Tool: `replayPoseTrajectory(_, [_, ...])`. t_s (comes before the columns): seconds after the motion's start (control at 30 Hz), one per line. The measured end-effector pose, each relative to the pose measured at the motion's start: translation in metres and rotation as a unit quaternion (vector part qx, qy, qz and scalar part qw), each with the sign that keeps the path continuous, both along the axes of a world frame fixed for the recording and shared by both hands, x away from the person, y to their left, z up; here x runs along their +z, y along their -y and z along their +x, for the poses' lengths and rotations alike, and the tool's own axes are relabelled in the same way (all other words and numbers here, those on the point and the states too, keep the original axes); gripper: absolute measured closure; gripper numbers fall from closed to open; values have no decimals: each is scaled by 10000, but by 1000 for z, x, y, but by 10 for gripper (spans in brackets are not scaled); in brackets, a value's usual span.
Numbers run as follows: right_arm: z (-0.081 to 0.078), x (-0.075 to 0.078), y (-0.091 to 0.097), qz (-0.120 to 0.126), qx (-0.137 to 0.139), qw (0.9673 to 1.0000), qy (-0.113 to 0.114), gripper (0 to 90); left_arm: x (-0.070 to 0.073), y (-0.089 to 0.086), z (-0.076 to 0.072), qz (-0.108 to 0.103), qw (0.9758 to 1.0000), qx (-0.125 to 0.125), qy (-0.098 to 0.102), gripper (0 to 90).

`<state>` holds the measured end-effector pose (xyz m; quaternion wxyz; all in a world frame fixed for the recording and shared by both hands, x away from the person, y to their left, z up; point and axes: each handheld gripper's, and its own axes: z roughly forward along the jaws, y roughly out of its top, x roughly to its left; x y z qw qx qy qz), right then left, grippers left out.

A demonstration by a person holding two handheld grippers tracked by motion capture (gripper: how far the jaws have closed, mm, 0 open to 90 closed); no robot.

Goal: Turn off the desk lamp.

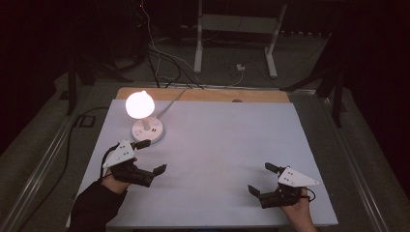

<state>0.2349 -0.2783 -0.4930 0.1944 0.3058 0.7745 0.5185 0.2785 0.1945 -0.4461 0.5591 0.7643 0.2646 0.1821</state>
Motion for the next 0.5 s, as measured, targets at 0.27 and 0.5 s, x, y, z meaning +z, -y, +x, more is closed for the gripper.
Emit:
replayPoseTrajectory(0.27, [0,0,1,36,6,10000,-6,0,0,0,18,24,9990,441,-36,5])
replayPoseTrajectory(0.5, [0,1,2,63,6,10000,-27,0,-8,-1,33,28,9965,831,-83,5])
